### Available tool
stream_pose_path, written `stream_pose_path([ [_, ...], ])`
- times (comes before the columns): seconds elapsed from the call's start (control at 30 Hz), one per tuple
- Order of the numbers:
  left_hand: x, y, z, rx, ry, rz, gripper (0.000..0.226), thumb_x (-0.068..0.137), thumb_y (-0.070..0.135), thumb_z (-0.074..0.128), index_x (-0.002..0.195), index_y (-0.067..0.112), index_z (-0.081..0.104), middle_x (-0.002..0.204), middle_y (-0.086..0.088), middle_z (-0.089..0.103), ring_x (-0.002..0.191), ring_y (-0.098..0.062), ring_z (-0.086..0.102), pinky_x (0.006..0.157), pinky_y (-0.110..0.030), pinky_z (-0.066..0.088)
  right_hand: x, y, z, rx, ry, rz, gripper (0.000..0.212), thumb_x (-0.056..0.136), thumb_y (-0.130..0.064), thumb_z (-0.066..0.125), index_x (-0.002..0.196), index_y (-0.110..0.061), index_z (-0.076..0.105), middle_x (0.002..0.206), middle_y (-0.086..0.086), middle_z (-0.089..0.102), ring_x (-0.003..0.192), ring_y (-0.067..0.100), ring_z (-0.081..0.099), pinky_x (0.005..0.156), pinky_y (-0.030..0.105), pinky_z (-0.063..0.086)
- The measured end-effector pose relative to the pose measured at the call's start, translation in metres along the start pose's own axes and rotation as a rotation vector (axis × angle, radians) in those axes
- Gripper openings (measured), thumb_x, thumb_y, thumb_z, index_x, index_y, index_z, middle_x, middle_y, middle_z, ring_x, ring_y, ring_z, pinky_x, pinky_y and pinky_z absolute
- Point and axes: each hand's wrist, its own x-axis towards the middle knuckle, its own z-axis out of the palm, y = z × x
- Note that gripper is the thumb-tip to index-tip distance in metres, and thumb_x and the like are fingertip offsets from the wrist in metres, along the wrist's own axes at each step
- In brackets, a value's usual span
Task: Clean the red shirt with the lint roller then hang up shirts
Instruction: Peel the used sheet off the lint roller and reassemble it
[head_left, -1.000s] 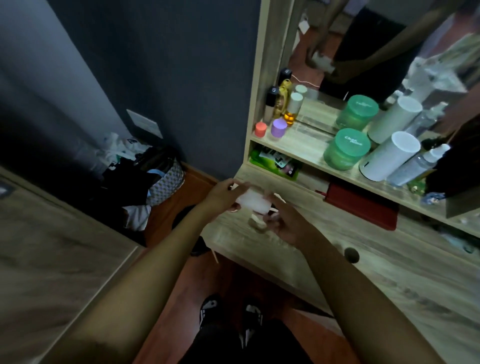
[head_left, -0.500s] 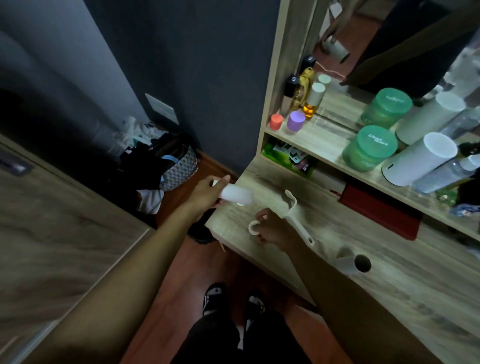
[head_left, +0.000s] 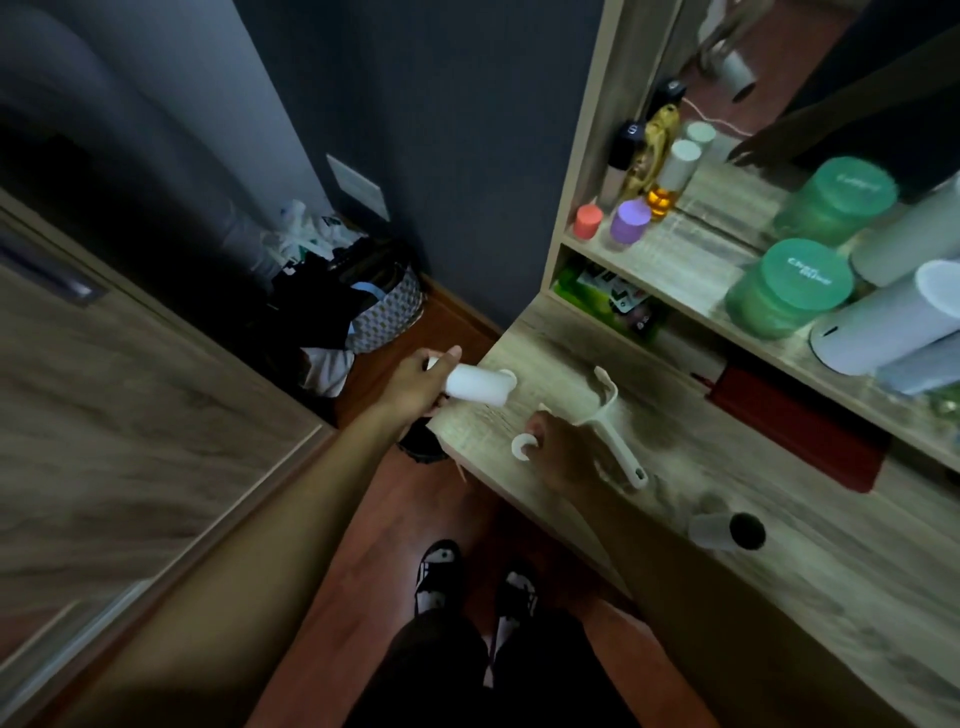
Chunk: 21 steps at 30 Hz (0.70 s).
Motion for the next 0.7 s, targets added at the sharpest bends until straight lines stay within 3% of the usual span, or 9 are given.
stream_pose_path([
  [0.17, -0.009, 0.007, -0.004, -0.05, -0.015, 0.024, 0.036, 0.092, 0.047, 0.055, 0.105, 0.013, 0.054, 0.075, -0.003, 0.061, 0.044, -0.004, 0.053, 0.046, -0.021, 0.044, -0.002, -0.006, -0.01, -0.004, 0.012, -0.023, 0.026, 0.09, -0.015, 0.057, 0.115, -0.009, 0.059, 0.119, 0.008, 0.064, 0.114, 0.025, 0.057, 0.094, 0.031, 0.04],
  [0.3, -0.018, 0.011, -0.011, -0.072, 0.032, 0.047, 0.035, 0.092, 0.047, 0.056, 0.103, 0.013, 0.055, 0.072, -0.002, 0.058, 0.046, -0.006, 0.052, 0.043, -0.019, 0.045, -0.001, -0.017, -0.026, 0.063, 0.072, -0.025, 0.022, 0.09, -0.015, 0.056, 0.111, -0.008, 0.06, 0.113, 0.01, 0.066, 0.107, 0.026, 0.06, 0.093, 0.038, 0.047],
  [0.37, -0.022, 0.012, -0.02, -0.088, 0.055, 0.062, 0.035, 0.092, 0.045, 0.056, 0.104, 0.012, 0.055, 0.072, -0.003, 0.058, 0.047, -0.007, 0.053, 0.043, -0.018, 0.047, 0.001, -0.026, -0.034, 0.128, 0.119, -0.005, 0.021, 0.089, -0.017, 0.058, 0.11, -0.01, 0.06, 0.109, 0.009, 0.067, 0.104, 0.025, 0.061, 0.088, 0.034, 0.047],
  [0.57, -0.029, 0.009, -0.082, -0.205, 0.109, 0.087, 0.031, 0.094, 0.039, 0.057, 0.106, 0.011, 0.054, 0.082, -0.015, 0.061, 0.056, -0.016, 0.059, 0.04, -0.019, 0.047, 0.016, -0.077, -0.039, 0.258, 0.18, -0.062, 0.032, 0.088, -0.021, 0.058, 0.119, -0.013, 0.058, 0.118, 0.009, 0.063, 0.112, 0.025, 0.057, 0.096, 0.036, 0.044],
  [0.7, -0.014, -0.001, -0.132, -0.228, 0.081, 0.096, 0.034, 0.093, 0.035, 0.06, 0.108, 0.006, 0.054, 0.074, -0.018, 0.059, 0.041, -0.01, 0.058, 0.037, -0.018, 0.042, 0.024, -0.117, -0.027, 0.244, 0.269, -0.069, 0.045, 0.087, -0.028, 0.062, 0.129, -0.012, 0.055, 0.126, 0.011, 0.061, 0.118, 0.026, 0.054, 0.099, 0.035, 0.042],
])
